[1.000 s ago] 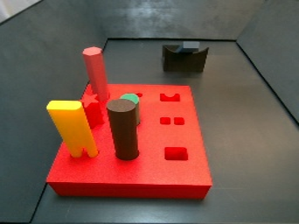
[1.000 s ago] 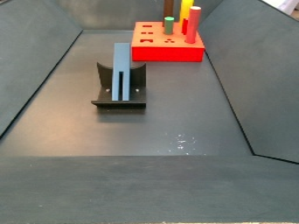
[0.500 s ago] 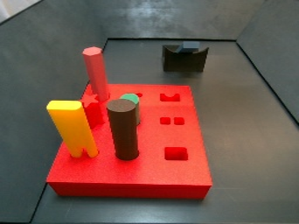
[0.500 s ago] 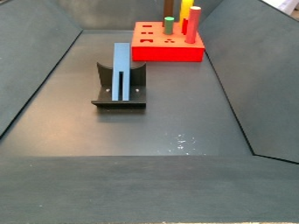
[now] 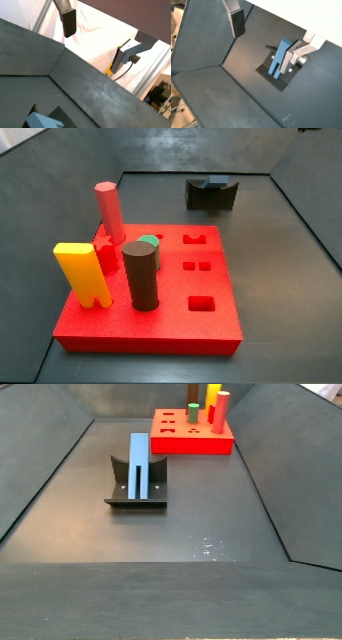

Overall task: Pick up the double-square object. Move up. Rotate the double-square object. Place the double-square object on the fixture. Regrasp the double-square object. Move to above the board. Insert the double-square object.
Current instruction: Regrasp the double-square object.

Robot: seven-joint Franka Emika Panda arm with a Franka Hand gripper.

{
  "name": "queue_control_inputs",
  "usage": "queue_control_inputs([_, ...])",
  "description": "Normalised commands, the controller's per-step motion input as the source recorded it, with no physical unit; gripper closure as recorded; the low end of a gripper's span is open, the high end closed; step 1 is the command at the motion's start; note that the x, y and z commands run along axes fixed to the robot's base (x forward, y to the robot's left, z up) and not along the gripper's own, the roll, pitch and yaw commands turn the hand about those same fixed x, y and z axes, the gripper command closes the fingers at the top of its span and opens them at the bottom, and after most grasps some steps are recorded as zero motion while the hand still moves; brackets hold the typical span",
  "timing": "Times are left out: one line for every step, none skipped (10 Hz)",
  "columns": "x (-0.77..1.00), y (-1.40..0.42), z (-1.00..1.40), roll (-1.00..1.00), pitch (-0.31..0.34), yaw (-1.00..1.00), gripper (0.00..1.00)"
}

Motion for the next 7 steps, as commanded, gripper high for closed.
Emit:
queue_control_inputs([0.13,-0.05,-0.01,0.3,0.126,0.25,0.0])
queue_control_inputs([0.12,-0.04,0.0,0.19,0.077,0.24,0.0])
queue_control_inputs([0.1,-0.05,-0.01,0.17,0.04,0.23,0.0])
queue_control_inputs([0.1,-0.05,-0.01,0.16,0.011,0.21,0.0])
queue_control_inputs([0.03,0.04,-1.0,0.11,-0.011,0.3,0.0])
queue_control_inputs([0.04,0.04,-1.0,0.11,-0.024,0.26,0.0])
queue_control_inputs([0.05,0.04,-1.0,0.11,-0.052,0.23,0.0])
